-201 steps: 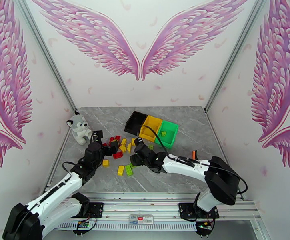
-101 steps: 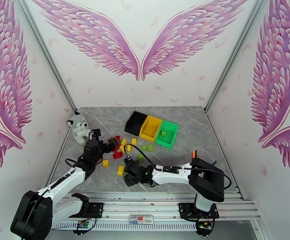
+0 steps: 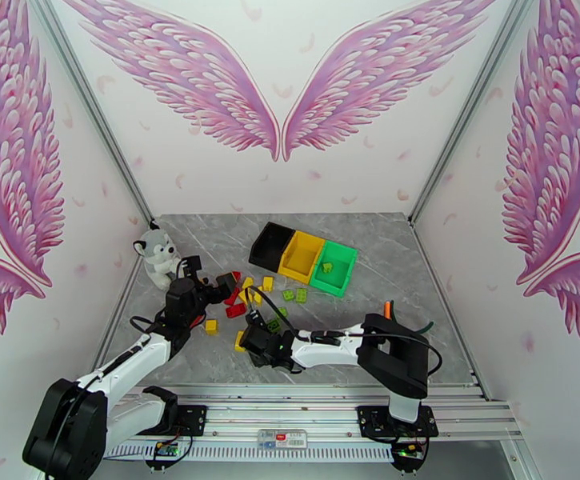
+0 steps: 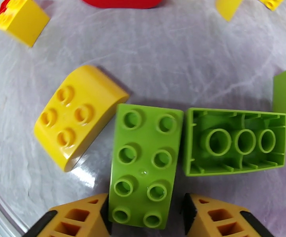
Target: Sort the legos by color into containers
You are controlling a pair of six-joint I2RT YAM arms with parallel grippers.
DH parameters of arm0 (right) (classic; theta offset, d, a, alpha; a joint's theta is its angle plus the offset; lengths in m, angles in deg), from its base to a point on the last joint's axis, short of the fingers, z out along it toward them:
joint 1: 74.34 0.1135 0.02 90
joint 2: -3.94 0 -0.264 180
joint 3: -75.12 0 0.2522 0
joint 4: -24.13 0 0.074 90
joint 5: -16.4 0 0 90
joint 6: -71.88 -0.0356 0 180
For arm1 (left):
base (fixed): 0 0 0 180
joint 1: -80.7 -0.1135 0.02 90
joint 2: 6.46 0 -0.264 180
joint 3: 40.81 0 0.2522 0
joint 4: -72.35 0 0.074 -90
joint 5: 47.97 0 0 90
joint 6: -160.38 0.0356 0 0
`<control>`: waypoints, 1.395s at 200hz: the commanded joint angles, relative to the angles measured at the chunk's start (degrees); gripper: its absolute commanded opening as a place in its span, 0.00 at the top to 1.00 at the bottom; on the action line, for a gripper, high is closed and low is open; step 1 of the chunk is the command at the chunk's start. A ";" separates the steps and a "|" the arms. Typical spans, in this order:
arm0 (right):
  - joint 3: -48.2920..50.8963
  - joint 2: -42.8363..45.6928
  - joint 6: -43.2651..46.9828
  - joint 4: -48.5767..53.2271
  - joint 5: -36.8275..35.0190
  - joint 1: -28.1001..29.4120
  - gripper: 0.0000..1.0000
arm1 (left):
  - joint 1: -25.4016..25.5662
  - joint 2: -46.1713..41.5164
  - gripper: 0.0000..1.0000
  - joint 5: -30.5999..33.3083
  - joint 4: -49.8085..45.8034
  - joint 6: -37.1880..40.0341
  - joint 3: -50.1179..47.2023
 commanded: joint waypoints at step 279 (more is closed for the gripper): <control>6.76 27.38 5.15 2.43 2.30 -45.73 0.78 | 22.80 29.92 0.01 2.11 3.02 8.74 26.64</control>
